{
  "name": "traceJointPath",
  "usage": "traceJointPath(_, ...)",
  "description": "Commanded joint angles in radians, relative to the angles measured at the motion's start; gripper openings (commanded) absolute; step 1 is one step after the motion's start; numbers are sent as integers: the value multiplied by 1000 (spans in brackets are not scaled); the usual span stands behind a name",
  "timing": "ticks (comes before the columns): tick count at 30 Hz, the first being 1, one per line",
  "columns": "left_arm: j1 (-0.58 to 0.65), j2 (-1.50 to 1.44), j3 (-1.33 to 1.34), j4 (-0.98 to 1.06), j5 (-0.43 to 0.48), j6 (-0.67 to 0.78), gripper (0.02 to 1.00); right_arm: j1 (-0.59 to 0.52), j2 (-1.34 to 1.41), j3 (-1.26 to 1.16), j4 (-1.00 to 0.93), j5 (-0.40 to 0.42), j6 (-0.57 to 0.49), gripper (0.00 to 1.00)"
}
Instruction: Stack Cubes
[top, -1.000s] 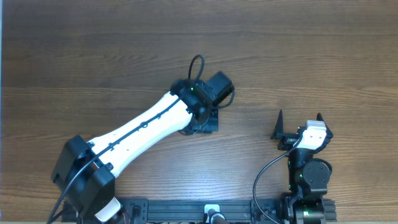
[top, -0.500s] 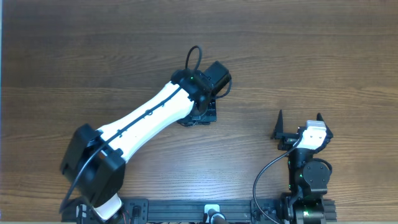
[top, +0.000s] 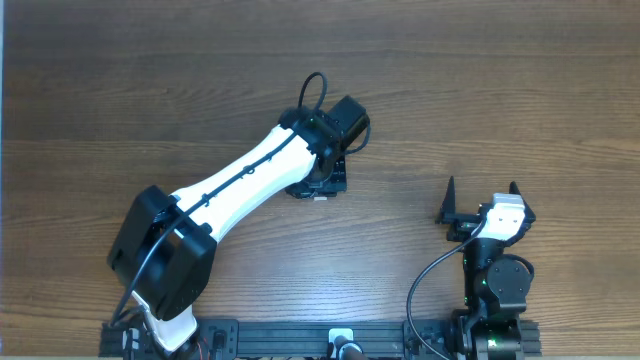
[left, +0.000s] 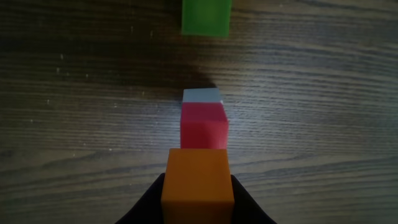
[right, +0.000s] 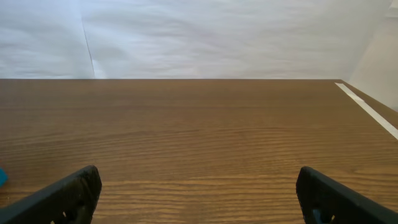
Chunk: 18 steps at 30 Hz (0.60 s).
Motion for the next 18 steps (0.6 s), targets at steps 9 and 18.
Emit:
traceJointPath(9,8,44,28,14,-14,16,36,6,-9,-5,-3,-9,-1,993)
traceJointPath(18,8,46,28,19,-18,16,38,6,-9,-5,-3,-9,-1,993)
